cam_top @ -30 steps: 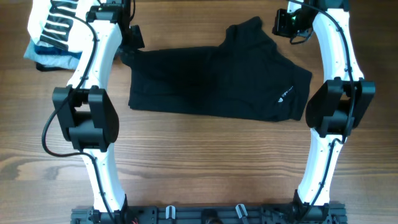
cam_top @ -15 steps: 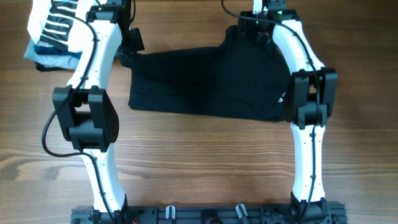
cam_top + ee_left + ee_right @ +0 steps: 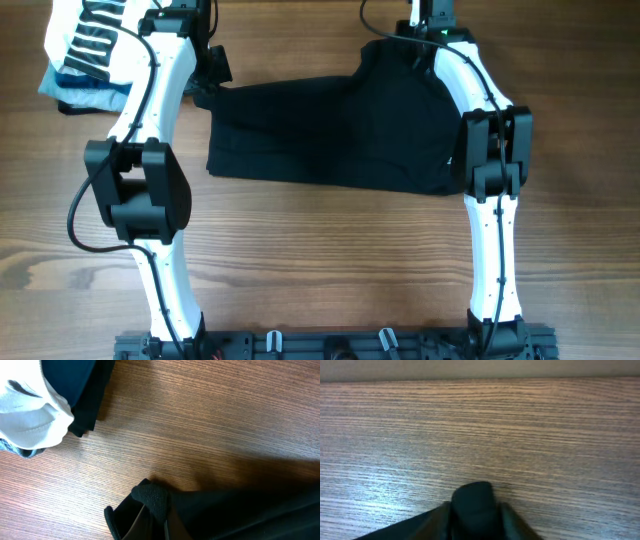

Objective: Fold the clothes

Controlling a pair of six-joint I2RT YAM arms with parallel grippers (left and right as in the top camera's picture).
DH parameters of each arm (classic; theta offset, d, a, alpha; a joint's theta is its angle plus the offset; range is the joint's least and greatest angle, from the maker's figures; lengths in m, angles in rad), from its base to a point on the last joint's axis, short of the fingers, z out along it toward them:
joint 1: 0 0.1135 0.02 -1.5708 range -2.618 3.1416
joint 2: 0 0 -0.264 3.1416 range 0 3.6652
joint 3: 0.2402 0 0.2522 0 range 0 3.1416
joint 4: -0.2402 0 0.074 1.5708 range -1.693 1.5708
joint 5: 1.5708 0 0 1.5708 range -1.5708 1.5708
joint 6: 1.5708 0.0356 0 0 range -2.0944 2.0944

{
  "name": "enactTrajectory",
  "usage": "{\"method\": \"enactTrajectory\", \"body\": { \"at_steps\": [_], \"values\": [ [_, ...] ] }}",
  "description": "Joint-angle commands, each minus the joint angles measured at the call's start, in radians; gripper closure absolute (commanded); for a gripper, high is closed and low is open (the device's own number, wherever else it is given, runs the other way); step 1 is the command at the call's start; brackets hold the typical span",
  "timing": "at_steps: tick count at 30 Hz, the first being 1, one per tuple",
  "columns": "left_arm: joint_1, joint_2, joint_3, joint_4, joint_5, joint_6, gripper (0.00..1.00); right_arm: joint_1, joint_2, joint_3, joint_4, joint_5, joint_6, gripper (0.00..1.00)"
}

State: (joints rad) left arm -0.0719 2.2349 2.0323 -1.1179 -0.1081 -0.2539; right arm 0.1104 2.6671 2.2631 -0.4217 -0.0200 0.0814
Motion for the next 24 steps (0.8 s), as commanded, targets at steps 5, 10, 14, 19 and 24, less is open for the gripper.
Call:
{"method": "enactTrajectory", "body": {
  "at_steps": [5, 10, 14, 19, 24],
  "values": [
    [-0.002, -0.015, 0.009, 0.017, -0.014, -0.016, 0.96, -0.010, -0.081, 0.028, -0.126, 0.021, 0.031, 0.96],
    [-0.002, -0.015, 0.009, 0.016, -0.013, -0.016, 0.96, -0.031, -0.301, 0.028, -0.381, -0.023, 0.023, 0.96],
    [0.000, -0.015, 0.009, 0.000, -0.014, -0.014, 0.96, -0.063, -0.396, 0.028, -0.655, -0.118, 0.024, 0.96],
    [0.021, -0.014, 0.009, -0.026, -0.014, -0.012, 0.96, -0.088, -0.408, 0.025, -0.982, -0.169, 0.012, 0.96],
    [0.045, -0.011, -0.008, -0.084, -0.013, -0.012, 0.96, -0.088, -0.410, 0.018, -1.106, -0.160, -0.003, 0.96]
  ]
}}
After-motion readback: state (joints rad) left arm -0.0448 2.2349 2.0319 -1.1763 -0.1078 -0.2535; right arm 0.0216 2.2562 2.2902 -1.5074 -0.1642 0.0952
